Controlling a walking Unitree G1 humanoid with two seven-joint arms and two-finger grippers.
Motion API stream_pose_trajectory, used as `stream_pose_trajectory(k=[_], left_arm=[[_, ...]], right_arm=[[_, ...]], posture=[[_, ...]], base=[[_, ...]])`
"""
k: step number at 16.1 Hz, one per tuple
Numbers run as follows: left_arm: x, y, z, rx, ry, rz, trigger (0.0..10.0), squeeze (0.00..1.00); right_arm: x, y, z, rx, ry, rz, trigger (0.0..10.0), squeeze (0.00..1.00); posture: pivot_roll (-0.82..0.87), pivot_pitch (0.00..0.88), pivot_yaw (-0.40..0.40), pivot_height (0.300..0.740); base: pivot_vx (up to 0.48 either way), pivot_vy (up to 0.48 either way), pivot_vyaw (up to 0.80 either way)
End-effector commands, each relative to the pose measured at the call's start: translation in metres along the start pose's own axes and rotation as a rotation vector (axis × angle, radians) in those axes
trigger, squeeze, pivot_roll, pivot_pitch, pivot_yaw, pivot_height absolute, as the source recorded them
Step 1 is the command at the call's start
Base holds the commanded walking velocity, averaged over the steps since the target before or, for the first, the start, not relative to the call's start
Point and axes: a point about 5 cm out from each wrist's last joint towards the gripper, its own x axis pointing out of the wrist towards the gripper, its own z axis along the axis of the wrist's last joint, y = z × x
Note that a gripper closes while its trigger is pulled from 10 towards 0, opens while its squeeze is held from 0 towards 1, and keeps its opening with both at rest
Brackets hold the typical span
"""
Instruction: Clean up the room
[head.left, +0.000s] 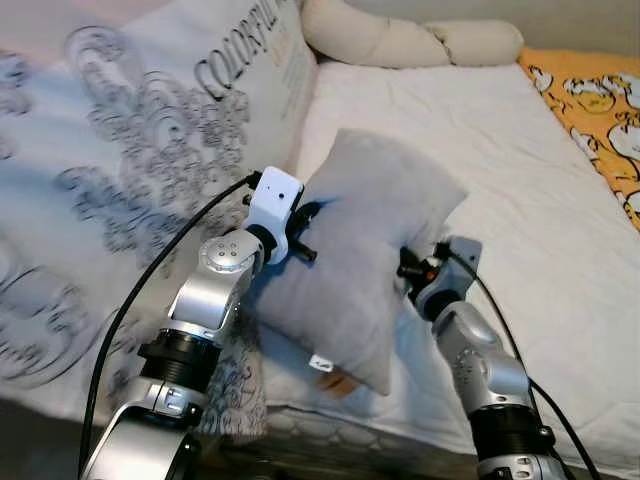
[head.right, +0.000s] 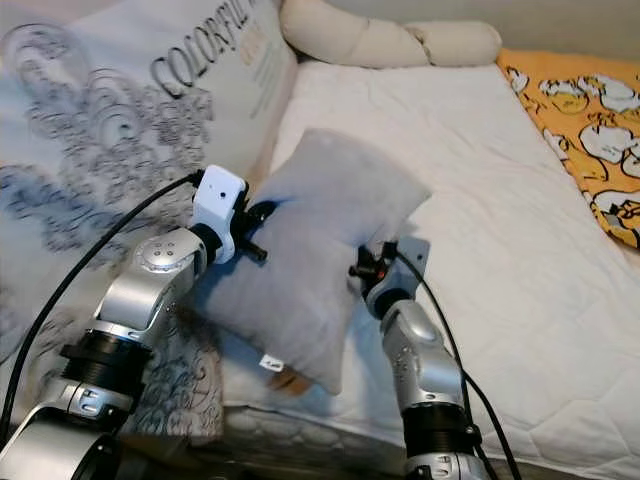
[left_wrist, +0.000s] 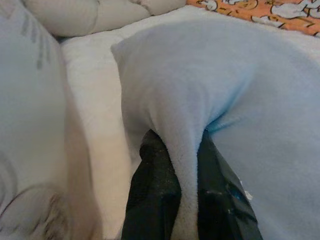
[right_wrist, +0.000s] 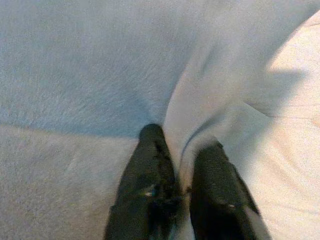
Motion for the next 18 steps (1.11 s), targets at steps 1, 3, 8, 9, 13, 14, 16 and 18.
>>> stream_pose_trajectory(k=[1, 3, 8, 9, 13, 14, 16, 18], left_arm=[[0.004, 0.011, 0.011, 0.074, -0.023, 0.027, 10.0, 0.0], [0.008, 0.015, 0.007, 0.114, 0.007, 0.042, 10.0, 0.0], [0.011, 0.055, 0.018, 0.199, 0.007, 0.214, 10.0, 0.0], [0.011, 0.058, 0.018, 0.21, 0.009, 0.224, 10.0, 0.0], [0.001, 0.079, 0.012, 0.321, 0.096, 0.344, 10.0, 0.0], [-0.001, 0.077, 0.009, 0.304, 0.106, 0.361, 10.0, 0.0], [-0.001, 0.064, -0.001, 0.287, 0.126, 0.351, 10.0, 0.0], [0.001, 0.051, -0.011, 0.259, 0.147, 0.344, 10.0, 0.0]], right_arm=[[-0.002, -0.016, 0.007, -0.056, -0.043, -0.059, 10.0, 1.0], [-0.004, -0.023, 0.006, -0.049, -0.047, -0.072, 10.0, 1.0], [-0.009, -0.005, 0.02, -0.105, -0.093, 0.225, 10.0, 1.0], [-0.011, -0.002, 0.02, -0.121, -0.086, 0.27, 10.0, 1.0], [-0.032, 0.003, 0.02, -0.311, 0.003, 0.58, 10.0, 1.0], [-0.036, 0.002, 0.021, -0.316, 0.013, 0.614, 10.0, 1.0], [-0.042, -0.002, 0.025, -0.327, 0.024, 0.673, 10.0, 1.0], [-0.044, -0.005, 0.027, -0.378, 0.023, 0.697, 10.0, 1.0]], posture=[[-0.02, 0.0, 0.031, 0.74], [-0.02, 0.0, 0.032, 0.74], [-0.04, 0.0, 0.044, 0.74], [-0.04, 0.0, 0.046, 0.74], [-0.05, 0.0, 0.054, 0.74], [-0.05, 0.0, 0.054, 0.74], [-0.04, 0.0, 0.045, 0.74], [-0.04, 0.0, 0.045, 0.74]], base=[[0.0, 0.0, 0.0], [0.0, 0.0, 0.0], [0.0, 0.0, 0.0], [0.0, 0.0, 0.0], [0.0, 0.0, 0.0], [0.0, 0.0, 0.0], [0.0, 0.0, 0.0], [0.0, 0.0, 0.0]])
